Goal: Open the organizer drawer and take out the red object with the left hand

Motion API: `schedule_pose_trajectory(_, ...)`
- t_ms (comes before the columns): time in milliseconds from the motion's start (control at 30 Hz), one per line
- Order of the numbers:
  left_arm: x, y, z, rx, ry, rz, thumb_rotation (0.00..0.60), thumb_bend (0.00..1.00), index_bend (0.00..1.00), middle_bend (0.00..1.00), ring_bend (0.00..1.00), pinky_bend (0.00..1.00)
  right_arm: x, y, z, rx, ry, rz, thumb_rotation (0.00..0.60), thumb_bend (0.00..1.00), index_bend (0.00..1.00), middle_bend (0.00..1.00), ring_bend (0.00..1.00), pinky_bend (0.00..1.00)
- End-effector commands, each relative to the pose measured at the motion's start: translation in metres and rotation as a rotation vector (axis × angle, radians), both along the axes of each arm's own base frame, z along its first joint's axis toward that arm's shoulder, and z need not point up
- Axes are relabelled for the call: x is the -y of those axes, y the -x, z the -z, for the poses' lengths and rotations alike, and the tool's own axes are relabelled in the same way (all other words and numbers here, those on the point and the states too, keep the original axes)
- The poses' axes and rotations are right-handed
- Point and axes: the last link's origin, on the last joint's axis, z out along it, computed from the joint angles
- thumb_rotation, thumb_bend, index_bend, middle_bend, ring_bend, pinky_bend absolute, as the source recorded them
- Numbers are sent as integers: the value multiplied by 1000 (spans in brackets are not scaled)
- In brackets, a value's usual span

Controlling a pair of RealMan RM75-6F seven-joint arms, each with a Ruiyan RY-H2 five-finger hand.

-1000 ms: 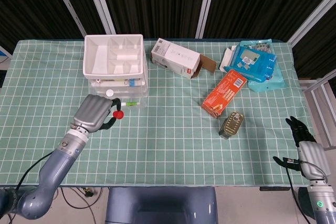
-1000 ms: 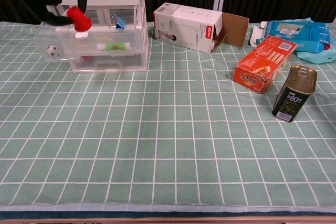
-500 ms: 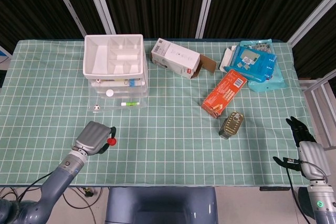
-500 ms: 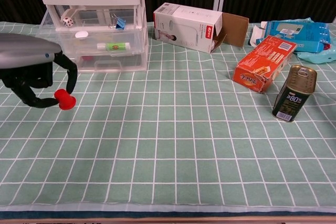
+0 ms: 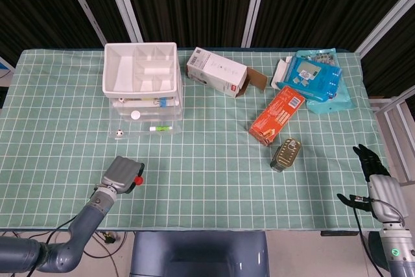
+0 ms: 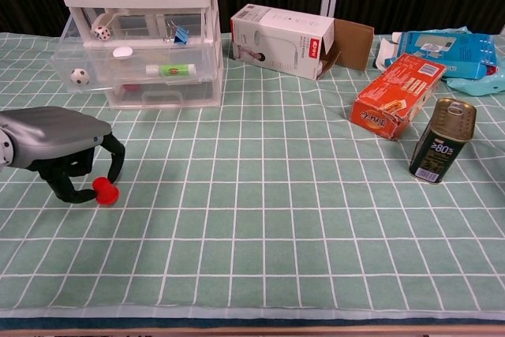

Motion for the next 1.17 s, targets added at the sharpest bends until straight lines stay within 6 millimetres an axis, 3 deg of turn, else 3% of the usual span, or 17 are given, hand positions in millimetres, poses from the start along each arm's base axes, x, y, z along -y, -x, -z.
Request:
schedule_pose_trajectory(33, -1, -1, 1, -4, -4, 4, 600, 287, 426, 1000, 1000, 1000, 0, 0, 0, 0, 0, 0, 600, 69, 0, 0, 0, 219)
schedule_pose_trajectory(200, -3, -3, -3, 1, -29, 10, 600, 189, 321, 1000, 1000, 1000, 0, 0, 0, 1, -1, -1, 600, 69, 0, 0, 0, 219)
schedule_pose_trajectory(333, -2, -5, -13, 27, -60, 7, 600, 173, 280, 1000, 999, 1000, 0, 0, 0, 0, 0, -1, 600, 69, 0, 0, 0, 218)
schedule_pose_trajectory(433, 0, -6, -27, 81, -115, 0, 600, 173, 236, 934, 903, 957, -1, 0, 0, -2, 1, -2, 600, 69, 0, 0, 0, 219)
schedule_pose_trajectory(467, 3, -6, -35, 118, -151, 4, 600, 172, 211, 858, 828, 905, -1, 0, 0, -3, 1, -2, 600, 70, 0, 0, 0, 219)
schedule_pose_trajectory(600, 17, 6, -63, 217, -276, 40, 600, 169, 44, 305, 395, 500, 0, 0, 0, -11, 0, -4, 600, 69, 0, 0, 0, 219)
schedule_pose_trajectory(667, 27, 19, -75, 231, -326, 57, 600, 160, 6, 103, 196, 308, 0, 0, 0, -17, 0, -6, 600, 69, 0, 0, 0, 219)
schedule_pose_trajectory(733, 34, 32, -85, 225, -371, 68, 600, 134, 0, 5, 39, 130, 0, 0, 1, -24, 0, -9, 600, 69, 0, 0, 0, 219)
schedule_pose_trajectory(833, 46, 51, -100, 219, -434, 74, 600, 97, 0, 0, 0, 3, 0, 0, 1, -34, 4, -12, 600, 69, 0, 0, 0, 219)
schedule_pose_trajectory(1033, 65, 86, -118, 226, -546, 73, 600, 65, 0, 0, 0, 0, 0, 0, 1, -48, 10, -12, 600, 70, 0, 0, 0, 219)
schedule_pose_trajectory(1167, 66, 97, -127, 283, -608, 35, 600, 62, 0, 0, 0, 0, 0, 0, 2, -64, 10, -20, 600, 69, 0, 0, 0, 219)
